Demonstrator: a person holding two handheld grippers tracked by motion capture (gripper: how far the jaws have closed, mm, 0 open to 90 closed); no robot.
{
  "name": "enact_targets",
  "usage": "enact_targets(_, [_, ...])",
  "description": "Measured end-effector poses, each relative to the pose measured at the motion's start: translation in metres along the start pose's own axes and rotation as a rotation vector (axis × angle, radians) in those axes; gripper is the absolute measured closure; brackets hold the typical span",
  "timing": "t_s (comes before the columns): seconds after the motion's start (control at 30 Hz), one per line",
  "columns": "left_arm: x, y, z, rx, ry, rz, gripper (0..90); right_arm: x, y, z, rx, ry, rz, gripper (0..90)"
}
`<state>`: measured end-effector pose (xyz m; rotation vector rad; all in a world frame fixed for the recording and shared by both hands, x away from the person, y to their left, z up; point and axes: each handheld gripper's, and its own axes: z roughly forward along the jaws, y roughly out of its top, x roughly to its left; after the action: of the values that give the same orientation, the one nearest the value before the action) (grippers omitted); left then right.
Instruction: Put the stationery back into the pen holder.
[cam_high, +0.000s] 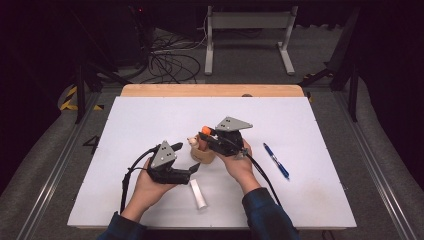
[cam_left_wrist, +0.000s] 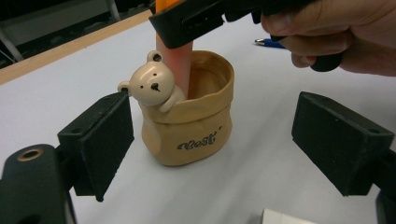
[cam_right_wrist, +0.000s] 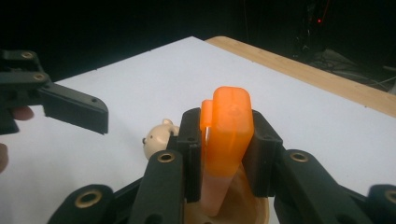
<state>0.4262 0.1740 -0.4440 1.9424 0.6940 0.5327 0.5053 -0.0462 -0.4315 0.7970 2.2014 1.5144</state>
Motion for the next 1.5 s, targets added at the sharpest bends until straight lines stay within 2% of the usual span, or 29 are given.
enact_targets(0.07, [0.0,0.0,0.0,0.001,0.0,0.002,13.6,-0.002,-0.002,0.002,0.011,-0.005,0.012,71.5])
enact_targets(0.23, [0.0,0.0,0.0,0.003,-0.002,0.0,13.6,-0.007,-0.005,0.007,0.022,0.02,0.061,71.5])
enact_targets(0.4, [0.0,-0.001,0.001,0.005,-0.004,-0.001,13.6,-0.01,-0.007,0.009,0.023,0.024,0.081,71.4])
enact_targets(0.53, [0.0,-0.001,0.001,0.007,-0.004,0.001,13.7,-0.011,-0.007,0.009,0.024,0.03,0.072,70.5])
enact_targets(0.7, [0.0,-0.001,0.001,0.007,-0.003,0.0,13.7,-0.014,-0.006,0.007,0.021,0.008,0.066,66.1])
enact_targets(0.87, [0.0,-0.001,0.001,0.01,0.002,0.002,13.8,-0.016,-0.004,0.001,0.007,-0.012,0.059,50.7])
enact_targets(1.0, [0.001,-0.002,0.0,0.006,0.01,0.0,14.2,-0.017,-0.004,-0.008,-0.022,-0.023,0.055,42.4])
enact_targets(1.2, [0.001,-0.002,0.0,0.004,0.008,0.001,14.1,-0.019,-0.002,-0.022,-0.043,-0.056,0.022,27.6])
enact_targets(1.5, [0.002,-0.001,-0.003,-0.009,0.016,-0.004,12.7,-0.02,0.0,-0.043,-0.068,-0.069,-0.02,13.9])
